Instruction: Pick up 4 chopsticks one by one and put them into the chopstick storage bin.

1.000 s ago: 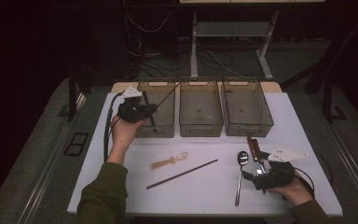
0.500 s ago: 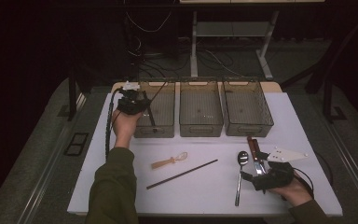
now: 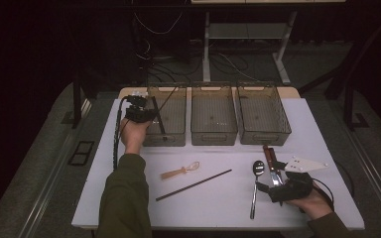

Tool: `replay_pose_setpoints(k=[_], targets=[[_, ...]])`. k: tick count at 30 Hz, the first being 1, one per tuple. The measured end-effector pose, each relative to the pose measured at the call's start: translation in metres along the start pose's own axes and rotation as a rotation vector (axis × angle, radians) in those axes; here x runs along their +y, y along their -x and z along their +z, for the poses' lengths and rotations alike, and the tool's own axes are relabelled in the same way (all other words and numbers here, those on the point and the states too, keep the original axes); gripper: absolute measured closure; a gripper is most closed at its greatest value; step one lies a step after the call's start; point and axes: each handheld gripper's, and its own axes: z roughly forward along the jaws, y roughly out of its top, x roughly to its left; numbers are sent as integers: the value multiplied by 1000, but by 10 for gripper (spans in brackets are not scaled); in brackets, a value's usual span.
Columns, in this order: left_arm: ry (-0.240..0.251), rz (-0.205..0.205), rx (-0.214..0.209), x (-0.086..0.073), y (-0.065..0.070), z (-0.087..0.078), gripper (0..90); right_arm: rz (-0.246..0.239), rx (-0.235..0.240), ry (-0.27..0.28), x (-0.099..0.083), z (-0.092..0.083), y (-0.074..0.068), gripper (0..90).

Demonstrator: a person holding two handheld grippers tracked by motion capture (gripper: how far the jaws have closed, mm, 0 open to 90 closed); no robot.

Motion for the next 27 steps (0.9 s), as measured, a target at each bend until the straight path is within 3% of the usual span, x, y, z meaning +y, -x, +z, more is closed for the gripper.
replay_pose_setpoints(k=[3, 7, 13, 15, 20, 22, 27], targets=[[-9, 25, 20, 0, 4, 1, 791, 0, 0, 0, 0, 0, 0, 35], [-3, 24, 2, 1, 4, 1, 718, 1, 1, 0, 0, 0, 0, 35], [40, 30, -56, 2, 7, -5, 573, 0, -1, 1, 0, 0, 1, 35], [57, 35, -97, 4, 9, -9, 533, 2, -2, -2, 0, 0, 0, 35], [82, 95, -137, 4, 18, -21, 442, 2, -3, 2, 0, -1, 0, 35], [91, 101, -170, 2, 20, -26, 405, 5, -5, 3, 0, -1, 0, 35], [87, 150, -218, -3, 29, -39, 334, 7, -4, 3, 0, -1, 0, 35]])
